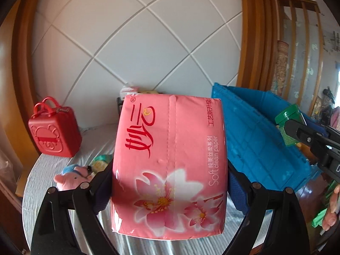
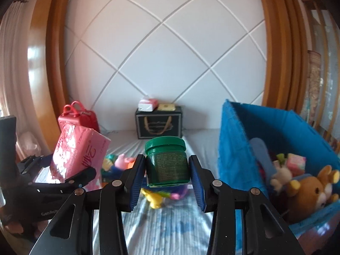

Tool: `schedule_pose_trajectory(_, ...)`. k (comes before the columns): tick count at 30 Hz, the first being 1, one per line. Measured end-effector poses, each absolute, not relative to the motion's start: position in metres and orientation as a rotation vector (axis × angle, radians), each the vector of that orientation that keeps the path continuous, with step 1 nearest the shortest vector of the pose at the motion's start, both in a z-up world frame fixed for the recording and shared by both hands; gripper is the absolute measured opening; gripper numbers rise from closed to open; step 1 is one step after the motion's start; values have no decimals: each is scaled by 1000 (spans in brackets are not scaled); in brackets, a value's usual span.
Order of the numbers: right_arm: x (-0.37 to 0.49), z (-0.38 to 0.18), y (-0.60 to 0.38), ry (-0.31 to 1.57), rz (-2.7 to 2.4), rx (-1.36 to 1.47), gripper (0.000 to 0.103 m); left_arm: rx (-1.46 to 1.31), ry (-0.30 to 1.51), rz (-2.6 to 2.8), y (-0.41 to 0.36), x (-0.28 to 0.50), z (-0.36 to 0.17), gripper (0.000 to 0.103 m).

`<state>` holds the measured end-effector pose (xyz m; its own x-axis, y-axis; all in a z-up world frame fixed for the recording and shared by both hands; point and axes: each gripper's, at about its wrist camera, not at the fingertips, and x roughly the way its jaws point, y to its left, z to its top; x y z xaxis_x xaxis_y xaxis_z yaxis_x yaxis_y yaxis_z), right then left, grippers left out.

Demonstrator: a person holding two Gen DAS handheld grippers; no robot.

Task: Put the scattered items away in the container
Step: 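Carry the pink tissue pack and green jar over the blue crate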

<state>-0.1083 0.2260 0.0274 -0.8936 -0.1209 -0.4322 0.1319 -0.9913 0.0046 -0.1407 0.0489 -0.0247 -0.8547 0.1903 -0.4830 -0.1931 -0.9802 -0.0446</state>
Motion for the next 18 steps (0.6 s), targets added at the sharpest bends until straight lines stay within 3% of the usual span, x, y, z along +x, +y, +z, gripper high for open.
schedule_pose_trajectory(10, -87, 49, 410, -6, -3190, 685, 41, -627, 60, 2645, 251, -154, 25, 91)
schedule_pose_trajectory(18, -108, 22, 528, -16, -3144, 818, 41, -1001, 138, 2565, 363, -196, -22, 92)
